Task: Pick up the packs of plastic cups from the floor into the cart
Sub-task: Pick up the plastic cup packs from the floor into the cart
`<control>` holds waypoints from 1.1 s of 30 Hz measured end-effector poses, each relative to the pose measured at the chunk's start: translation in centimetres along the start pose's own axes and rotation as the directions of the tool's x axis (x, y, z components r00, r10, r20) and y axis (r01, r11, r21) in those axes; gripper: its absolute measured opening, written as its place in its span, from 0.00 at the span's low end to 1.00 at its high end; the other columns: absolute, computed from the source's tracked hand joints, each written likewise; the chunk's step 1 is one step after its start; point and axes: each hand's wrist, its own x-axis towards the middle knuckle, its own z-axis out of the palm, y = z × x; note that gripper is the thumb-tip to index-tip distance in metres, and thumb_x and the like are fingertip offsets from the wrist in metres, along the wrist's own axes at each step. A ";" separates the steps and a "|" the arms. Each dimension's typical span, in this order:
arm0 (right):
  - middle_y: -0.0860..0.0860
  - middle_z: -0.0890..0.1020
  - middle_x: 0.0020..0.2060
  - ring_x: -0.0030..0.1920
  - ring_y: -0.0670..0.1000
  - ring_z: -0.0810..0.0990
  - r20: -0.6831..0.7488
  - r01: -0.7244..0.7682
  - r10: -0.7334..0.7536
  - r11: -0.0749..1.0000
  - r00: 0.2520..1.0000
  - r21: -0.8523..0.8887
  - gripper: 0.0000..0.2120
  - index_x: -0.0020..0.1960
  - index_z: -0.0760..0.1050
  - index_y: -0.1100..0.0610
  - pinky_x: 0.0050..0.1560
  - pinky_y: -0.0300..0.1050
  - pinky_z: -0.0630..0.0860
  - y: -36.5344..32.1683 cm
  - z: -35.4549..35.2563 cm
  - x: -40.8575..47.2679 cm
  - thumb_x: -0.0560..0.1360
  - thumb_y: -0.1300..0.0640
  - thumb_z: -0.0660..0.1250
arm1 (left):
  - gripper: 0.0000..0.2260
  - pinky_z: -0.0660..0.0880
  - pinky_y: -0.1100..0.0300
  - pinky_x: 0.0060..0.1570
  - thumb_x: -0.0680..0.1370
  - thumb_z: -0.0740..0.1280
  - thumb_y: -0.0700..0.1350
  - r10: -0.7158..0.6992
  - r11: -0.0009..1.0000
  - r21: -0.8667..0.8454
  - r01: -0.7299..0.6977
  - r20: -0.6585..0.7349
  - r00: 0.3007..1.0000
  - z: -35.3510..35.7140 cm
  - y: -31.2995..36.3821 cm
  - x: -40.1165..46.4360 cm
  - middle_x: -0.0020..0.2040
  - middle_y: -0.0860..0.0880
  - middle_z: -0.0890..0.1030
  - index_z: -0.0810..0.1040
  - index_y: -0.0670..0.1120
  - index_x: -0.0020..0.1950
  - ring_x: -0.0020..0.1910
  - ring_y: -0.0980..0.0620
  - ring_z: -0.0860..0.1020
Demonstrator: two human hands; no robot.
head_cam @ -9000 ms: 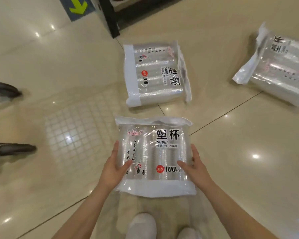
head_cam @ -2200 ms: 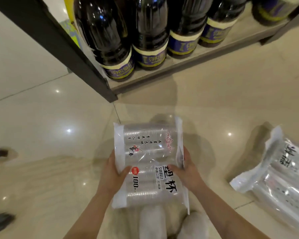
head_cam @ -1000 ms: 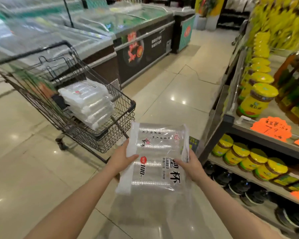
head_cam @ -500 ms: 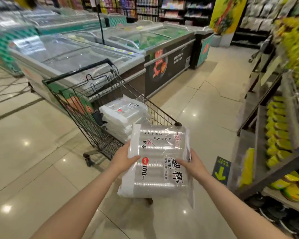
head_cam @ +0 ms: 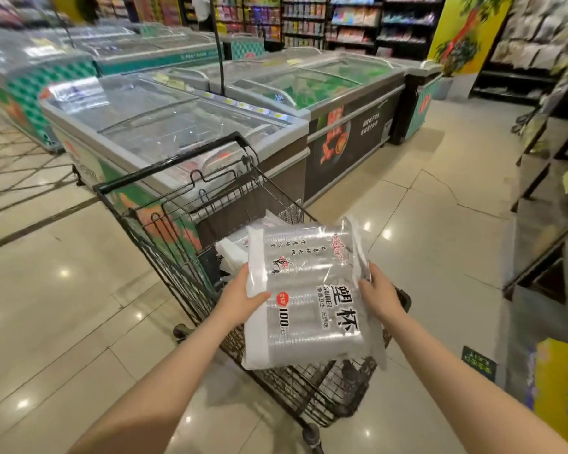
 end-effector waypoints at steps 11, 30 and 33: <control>0.50 0.79 0.51 0.35 0.51 0.77 0.053 0.028 -0.026 0.999 0.998 -0.037 0.22 0.74 0.61 0.48 0.36 0.51 0.80 -7.3 4.5 14.2 0.81 0.59 0.54 | 0.49 0.72 0.56 0.57 0.75 0.70 0.51 -0.103 0.994 0.049 0.099 0.089 0.991 -5.0 -3.6 13.9 0.72 0.43 0.67 0.29 0.52 0.75 0.63 0.41 0.74; 0.51 0.76 0.60 0.55 0.53 0.78 0.077 -0.343 0.341 0.939 0.937 0.013 0.37 0.71 0.64 0.51 0.56 0.50 0.79 -6.2 13.9 21.2 0.68 0.34 0.64 | 0.32 0.57 0.47 0.72 0.77 0.64 0.59 0.296 0.762 0.361 -0.538 0.546 0.784 -4.9 -7.5 33.4 0.74 0.48 0.61 0.55 0.53 0.77 0.73 0.48 0.58; 0.52 0.70 0.69 0.65 0.54 0.73 -0.050 -0.446 0.450 0.892 0.892 0.074 0.42 0.72 0.62 0.51 0.64 0.56 0.73 -4.4 13.4 16.4 0.65 0.30 0.64 | 0.32 0.54 0.45 0.73 0.75 0.65 0.60 0.352 0.693 0.310 -0.651 0.643 0.680 -1.9 -4.8 33.3 0.75 0.49 0.59 0.57 0.57 0.76 0.74 0.49 0.57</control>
